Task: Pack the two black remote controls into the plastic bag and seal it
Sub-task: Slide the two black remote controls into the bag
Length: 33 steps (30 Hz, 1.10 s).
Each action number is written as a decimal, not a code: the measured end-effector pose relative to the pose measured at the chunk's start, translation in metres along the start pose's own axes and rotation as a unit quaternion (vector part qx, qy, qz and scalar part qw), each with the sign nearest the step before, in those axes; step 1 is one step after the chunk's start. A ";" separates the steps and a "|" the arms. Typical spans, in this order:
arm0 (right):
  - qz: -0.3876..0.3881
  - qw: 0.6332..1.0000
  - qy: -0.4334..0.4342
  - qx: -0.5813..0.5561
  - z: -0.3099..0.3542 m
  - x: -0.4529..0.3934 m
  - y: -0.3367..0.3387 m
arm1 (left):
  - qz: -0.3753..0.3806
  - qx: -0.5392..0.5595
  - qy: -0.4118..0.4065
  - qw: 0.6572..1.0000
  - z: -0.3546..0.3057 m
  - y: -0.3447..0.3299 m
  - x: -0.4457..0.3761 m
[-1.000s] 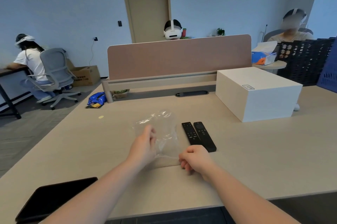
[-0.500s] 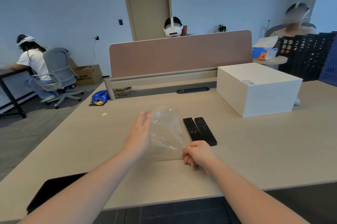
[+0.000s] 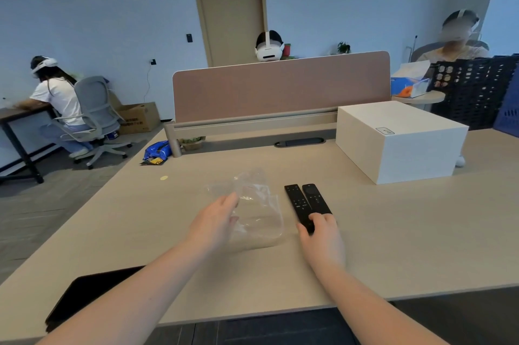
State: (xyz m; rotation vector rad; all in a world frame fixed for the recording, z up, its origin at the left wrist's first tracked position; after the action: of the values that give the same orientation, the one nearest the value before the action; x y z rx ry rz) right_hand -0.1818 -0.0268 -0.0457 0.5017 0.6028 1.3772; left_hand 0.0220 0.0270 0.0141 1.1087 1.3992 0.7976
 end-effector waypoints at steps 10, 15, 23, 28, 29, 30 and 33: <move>0.039 0.990 -0.030 0.129 0.016 -0.014 -0.001 | 0.038 0.055 -0.037 0.997 0.002 -0.012 0.005; 0.009 0.998 -0.032 0.047 0.021 -0.020 0.011 | 0.052 0.101 0.004 0.993 -0.005 -0.015 -0.007; 0.018 0.973 -0.040 -0.229 0.048 -0.002 0.061 | 0.059 0.102 0.064 0.991 -0.021 -0.015 -0.026; 0.099 0.963 0.005 -0.249 0.055 0.017 0.079 | -0.011 0.142 0.184 0.973 -0.016 -0.007 -0.040; 0.099 0.964 0.015 -0.245 0.053 0.018 0.083 | -0.022 0.149 0.198 0.969 -0.013 -0.004 -0.042; 0.096 0.965 0.023 -0.243 0.051 0.019 0.087 | -0.034 0.154 0.208 0.965 -0.009 -0.001 -0.043; 0.081 0.968 0.031 -0.236 0.042 0.020 0.093 | -0.072 0.155 0.222 0.960 -0.002 0.005 -0.045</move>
State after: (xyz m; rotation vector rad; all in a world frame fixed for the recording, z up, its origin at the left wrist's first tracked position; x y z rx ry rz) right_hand -0.2220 0.0057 0.0446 0.1252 0.2694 1.6343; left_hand 0.0182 -0.0132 0.0343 1.0855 2.0157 0.7665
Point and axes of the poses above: each hand's wrist, its own x-axis away from the middle knuckle, its own y-axis out of the back of the hand, z = x × y, the point moved 2 cm from there along -x, towards the middle knuckle, and after that the axes turned 8 degrees about -y, right-handed, at the moved point
